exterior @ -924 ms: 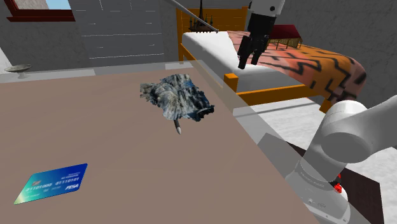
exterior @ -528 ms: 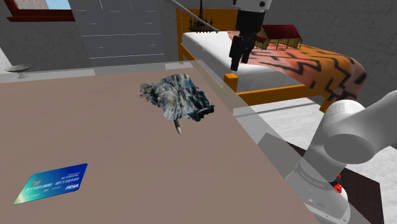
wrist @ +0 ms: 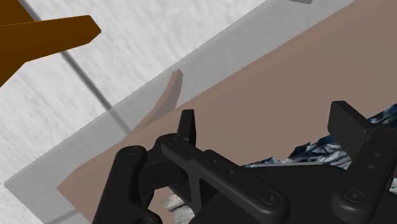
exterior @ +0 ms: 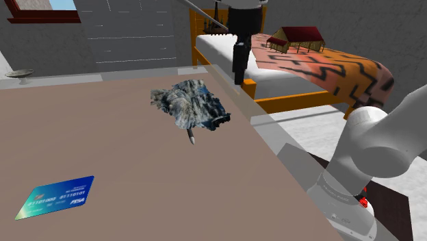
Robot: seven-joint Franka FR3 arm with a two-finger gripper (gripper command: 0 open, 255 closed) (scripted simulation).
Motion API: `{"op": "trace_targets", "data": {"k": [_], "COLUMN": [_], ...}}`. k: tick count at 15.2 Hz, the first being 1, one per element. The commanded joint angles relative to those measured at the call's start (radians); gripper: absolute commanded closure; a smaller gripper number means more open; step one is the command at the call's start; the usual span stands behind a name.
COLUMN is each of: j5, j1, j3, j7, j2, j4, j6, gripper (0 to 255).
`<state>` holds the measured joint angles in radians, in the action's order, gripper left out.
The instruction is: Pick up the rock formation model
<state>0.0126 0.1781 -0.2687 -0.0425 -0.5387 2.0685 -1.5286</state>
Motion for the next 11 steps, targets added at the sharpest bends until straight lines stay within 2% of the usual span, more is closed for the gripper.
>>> {"op": "trace_targets", "data": {"k": [1, 9, 11], "j5": [0.016, 0.091, 0.088], "j1": [0.028, 0.134, 0.136], "j3": [-0.05, -0.243, -0.243], "j7": [-0.012, -0.066, -0.063], "j2": [0.039, 0.181, 0.174], "j4": [-0.039, -0.171, -0.139], "j6": [0.024, 0.121, 0.095], "gripper": [0, 0, 0]}}
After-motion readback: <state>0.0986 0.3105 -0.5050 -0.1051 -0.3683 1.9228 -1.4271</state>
